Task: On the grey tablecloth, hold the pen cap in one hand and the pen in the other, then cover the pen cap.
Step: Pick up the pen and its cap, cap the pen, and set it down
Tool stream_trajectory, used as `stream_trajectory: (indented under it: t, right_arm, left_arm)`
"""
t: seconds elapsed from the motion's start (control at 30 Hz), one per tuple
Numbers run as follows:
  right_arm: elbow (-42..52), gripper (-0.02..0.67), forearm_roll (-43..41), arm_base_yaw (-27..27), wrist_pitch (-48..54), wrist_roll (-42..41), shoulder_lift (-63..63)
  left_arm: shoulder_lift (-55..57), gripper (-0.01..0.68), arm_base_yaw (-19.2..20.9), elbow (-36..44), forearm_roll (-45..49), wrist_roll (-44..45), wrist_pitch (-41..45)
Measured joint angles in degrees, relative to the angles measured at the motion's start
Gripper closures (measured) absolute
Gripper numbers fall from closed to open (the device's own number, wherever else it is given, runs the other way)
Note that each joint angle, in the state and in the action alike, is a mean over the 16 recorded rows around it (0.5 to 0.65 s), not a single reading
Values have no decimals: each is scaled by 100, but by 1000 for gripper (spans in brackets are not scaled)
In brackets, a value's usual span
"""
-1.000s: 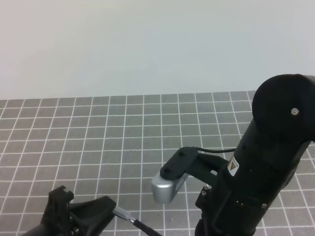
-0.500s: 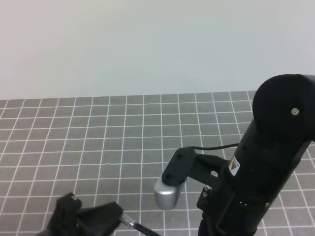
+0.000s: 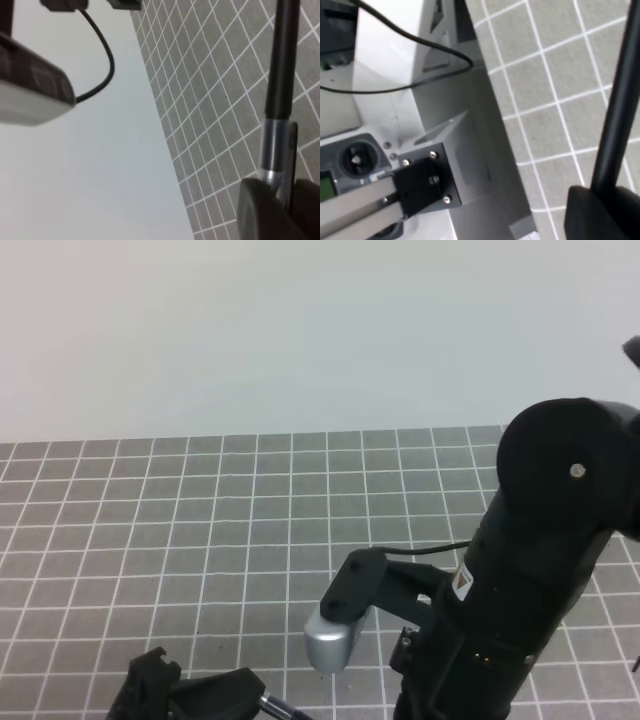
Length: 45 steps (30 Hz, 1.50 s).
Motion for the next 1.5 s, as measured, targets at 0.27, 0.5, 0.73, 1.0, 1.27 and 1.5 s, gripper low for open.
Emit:
stream_trajectory:
  t: [0.27, 0.5, 0.73, 1.0, 1.27, 1.5]
  right_arm:
    - [-56, 580, 119, 0, 0, -106, 134]
    - [-216, 580, 60, 0, 0, -161, 174]
    - [-365, 580, -13, 0, 0, -192, 225]
    - [-402, 580, -38, 0, 0, -192, 337]
    - [-411, 580, -68, 0, 0, -170, 398]
    - [-436, 581, -64, 0, 0, -124, 399]
  left_arm:
    - [0, 672, 0, 0, 10, -30, -1]
    - [0, 672, 0, 0, 78, -84, 4]
    - [0, 672, 0, 0, 173, -140, 9]
    - [0, 667, 0, 0, 167, -351, 4]
    - [0, 605, 0, 0, 83, -653, 8]
    - [0, 499, 0, 0, 60, -773, 35]
